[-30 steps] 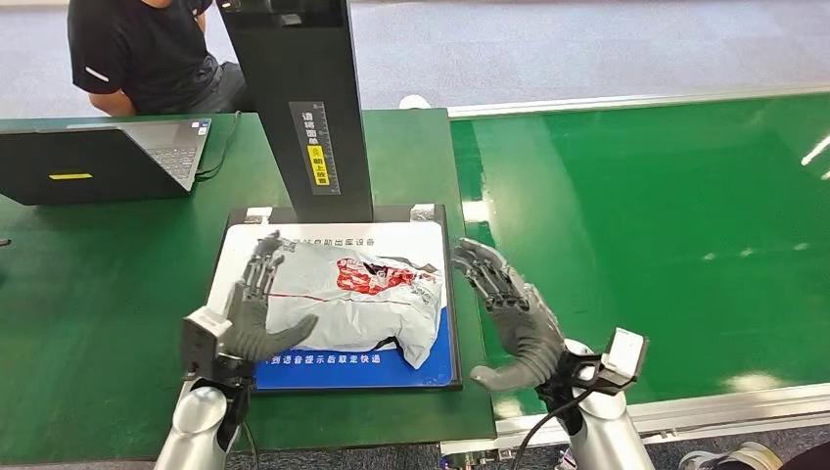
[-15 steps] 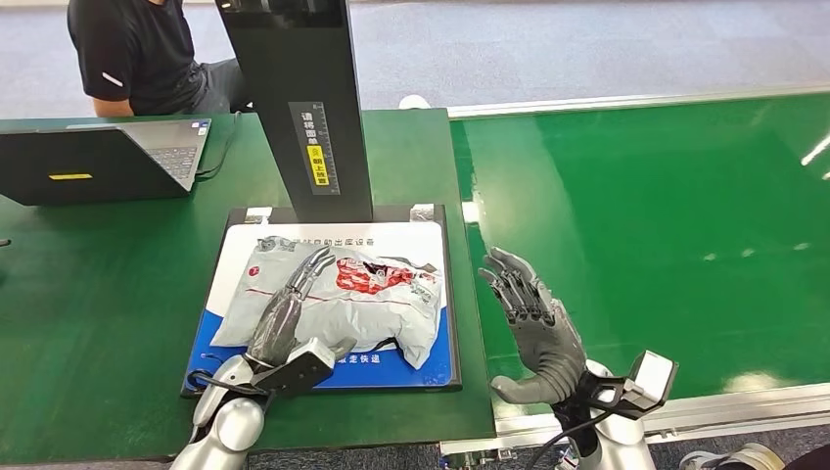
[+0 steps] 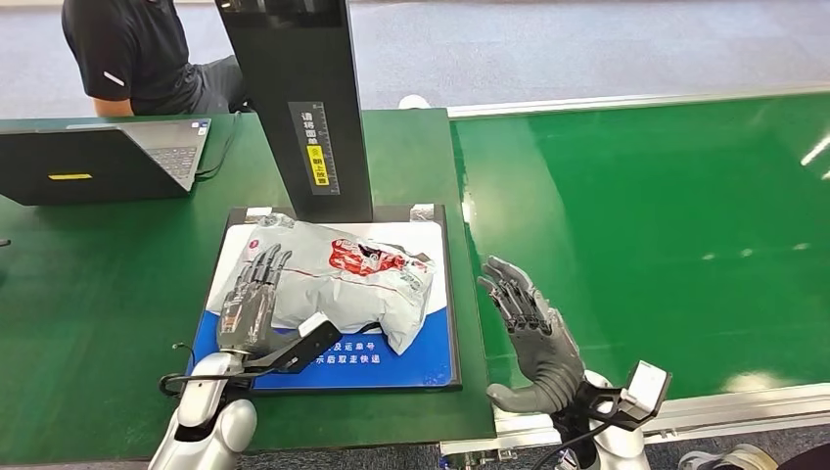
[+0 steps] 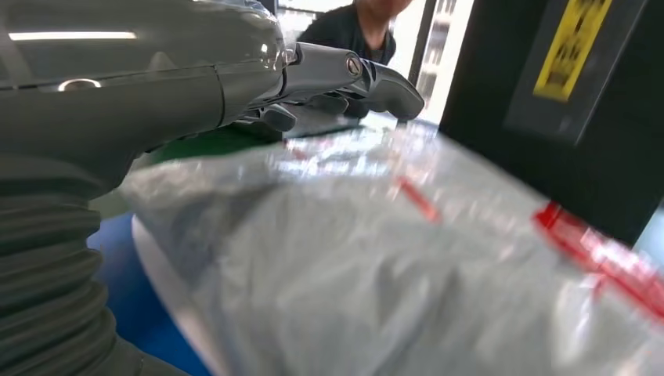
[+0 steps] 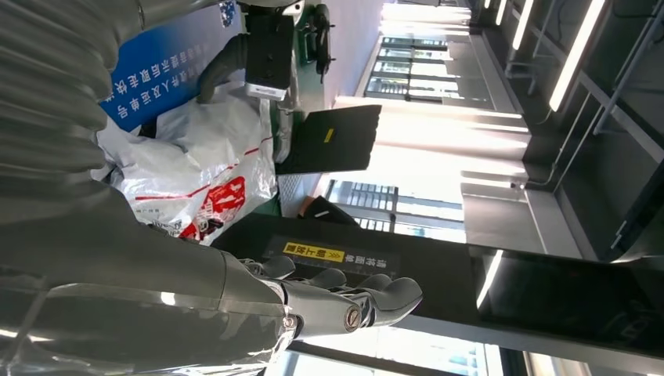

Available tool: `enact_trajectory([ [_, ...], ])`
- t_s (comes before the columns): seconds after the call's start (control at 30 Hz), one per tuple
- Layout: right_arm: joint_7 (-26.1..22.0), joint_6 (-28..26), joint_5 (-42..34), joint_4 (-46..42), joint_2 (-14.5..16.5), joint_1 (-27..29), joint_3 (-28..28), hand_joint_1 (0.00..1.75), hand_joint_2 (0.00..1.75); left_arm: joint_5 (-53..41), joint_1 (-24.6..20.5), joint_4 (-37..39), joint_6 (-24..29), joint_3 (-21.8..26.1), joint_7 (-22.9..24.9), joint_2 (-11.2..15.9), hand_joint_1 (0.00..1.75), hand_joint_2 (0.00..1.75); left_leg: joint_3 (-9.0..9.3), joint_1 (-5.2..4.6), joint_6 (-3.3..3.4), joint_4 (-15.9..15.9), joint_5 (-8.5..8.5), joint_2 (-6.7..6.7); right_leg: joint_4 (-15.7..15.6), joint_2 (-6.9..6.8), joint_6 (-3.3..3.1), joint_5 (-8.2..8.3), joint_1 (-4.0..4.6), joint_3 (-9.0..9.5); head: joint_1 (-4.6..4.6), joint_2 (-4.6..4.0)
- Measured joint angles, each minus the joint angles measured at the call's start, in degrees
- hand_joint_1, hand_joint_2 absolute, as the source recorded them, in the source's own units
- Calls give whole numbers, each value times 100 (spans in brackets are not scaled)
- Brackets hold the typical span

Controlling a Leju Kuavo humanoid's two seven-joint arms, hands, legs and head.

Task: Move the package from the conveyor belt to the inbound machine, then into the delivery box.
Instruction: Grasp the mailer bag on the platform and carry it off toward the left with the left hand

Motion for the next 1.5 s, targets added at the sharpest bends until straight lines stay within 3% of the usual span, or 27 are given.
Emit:
enact_trajectory([
  [0.23, 12, -17, 70, 3, 27, -45, -9, 0, 175, 464, -71, 213, -987, 118, -201, 1, 0, 175, 5, 0, 0, -1, 0, -2, 0, -2, 0, 0, 0, 8, 1, 0],
  [0.27, 13, -14, 68, 3, 27, -50, -13, 0, 175, 537, -92, 247, -1107, 121, -239, 1, 20, 175, 7, 0, 0, -1, 0, -3, 0, -3, 0, 0, 0, 11, 0, 0],
  [0.37, 10, -9, 62, 5, 27, -57, -29, 0, 175, 667, -146, 343, -1421, 125, -255, 5, 151, 175, 15, 0, 0, -2, -1, -4, 0, -4, 1, -2, -1, 20, 0, 0],
  [0.4, 9, -13, 63, 5, 28, -59, -32, 0, 175, 694, -163, 370, -1497, 125, -248, 8, 175, 175, 18, 0, 0, -2, -1, -5, 0, -4, 1, -2, -1, 23, -1, 0],
  [0.53, 6, -51, 87, 6, 29, -61, -35, 0, 175, 766, -220, 452, -1519, 126, -252, 17, 175, 175, 26, -1, -1, -2, -1, -5, 0, -4, 1, -3, -1, 28, 0, 0],
  [0.83, 29, -80, 86, 7, 31, -32, -44, 0, 175, 836, -266, 496, -943, 143, -308, 23, 175, 175, 30, -1, -3, -2, 1, -4, 3, -3, -1, -2, -1, 30, -1, 0],
  [1.03, 99, -78, 65, 5, 72, 8, -55, 0, 175, 856, -216, 495, -24, 401, -11, 23, 175, 175, 26, 0, -4, -2, 1, -2, 4, -2, -2, -2, 1, 22, -1, 0],
  [1.17, 164, -85, 30, -4, 91, 79, -104, 0, 175, 847, -162, 421, 930, 990, 173, 24, 175, 175, 20, 2, -4, -2, 1, -2, 6, -1, -7, -5, 4, 15, 0, 0],
  [1.33, 176, -98, -11, -16, 115, 167, -158, 0, 175, 881, -56, 91, 1967, 1911, 68, 17, 175, 175, 18, 3, -6, -2, -1, -1, 10, -1, -13, -9, 4, 12, 1, 0],
  [1.5, 81, -116, -10, -16, 119, 222, -191, 0, 175, 874, -2, -266, 2679, 2891, 31, 9, 175, 175, 16, 3, -8, -2, -3, 0, 10, -2, -14, -12, 4, 10, 0, 0],
])
